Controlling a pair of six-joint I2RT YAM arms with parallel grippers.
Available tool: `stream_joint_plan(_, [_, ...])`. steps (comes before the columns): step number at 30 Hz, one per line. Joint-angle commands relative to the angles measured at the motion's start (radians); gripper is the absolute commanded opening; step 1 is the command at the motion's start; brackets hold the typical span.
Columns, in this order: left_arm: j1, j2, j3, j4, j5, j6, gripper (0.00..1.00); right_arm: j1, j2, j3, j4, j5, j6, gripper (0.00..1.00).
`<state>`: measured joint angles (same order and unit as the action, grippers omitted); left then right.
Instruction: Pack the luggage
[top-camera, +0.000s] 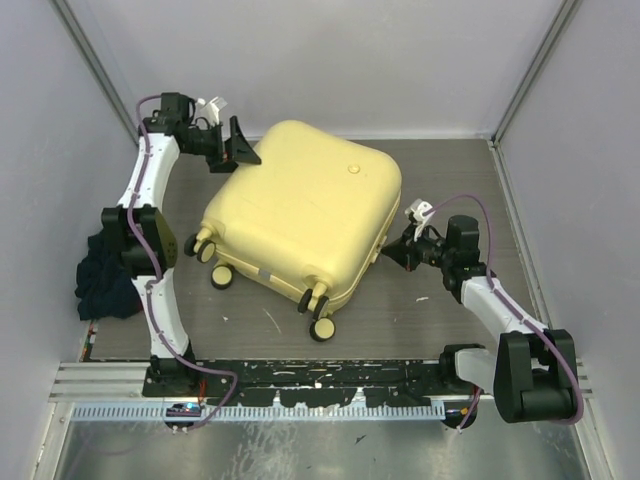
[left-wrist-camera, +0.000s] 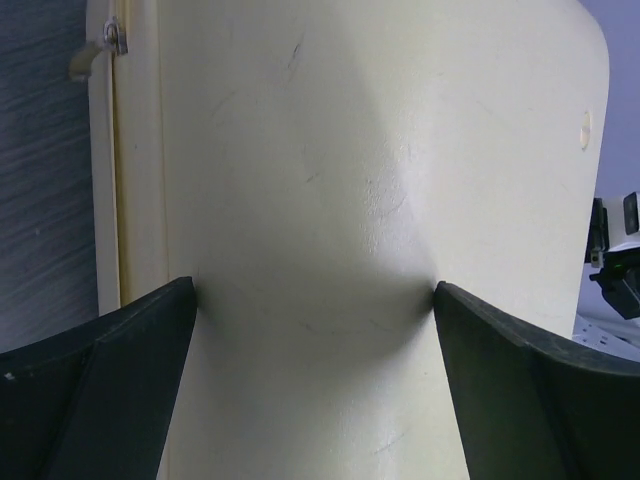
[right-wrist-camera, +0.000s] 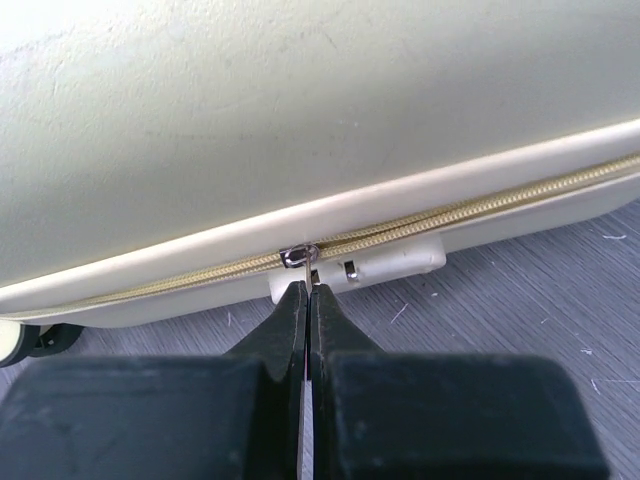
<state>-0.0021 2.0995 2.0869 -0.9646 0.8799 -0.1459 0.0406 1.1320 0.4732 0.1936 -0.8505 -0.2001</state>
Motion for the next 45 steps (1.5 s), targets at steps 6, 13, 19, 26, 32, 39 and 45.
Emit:
stream_joint_plan(6, [-0.277,0.249,0.287,-0.088,0.252,0.075,0.72,0.019,-0.023,0.048,0.049,0.069,0.023,0.01])
stream_joint_plan(13, [-0.259,0.295,0.51,-0.063,-0.024,0.128,0.84,0.067,-0.072,0.019,0.044,0.109,0.061,0.0])
stream_joint_plan(19, [-0.136,0.083,0.464,-0.074,-0.304,0.211,0.98,0.211,-0.068,-0.014,0.141,0.261,0.14,0.01])
stream_joint_plan(26, [-0.098,-0.238,0.231,-0.214,-0.403,0.346,0.98,0.335,0.016,0.014,0.27,0.409,0.266,0.01])
stream_joint_plan(32, [-0.098,-0.464,-0.032,-0.408,-0.314,0.452,0.98,0.372,0.052,0.077,0.233,0.426,0.287,0.01])
stream_joint_plan(39, [-0.128,-0.769,-0.435,-0.476,-0.189,0.485,0.98,0.37,-0.055,0.082,0.017,0.39,0.174,0.0])
stream_joint_plan(45, [-0.353,-0.965,-0.673,-0.338,-0.348,0.406,0.98,0.369,-0.09,0.072,-0.069,0.389,0.139,0.0])
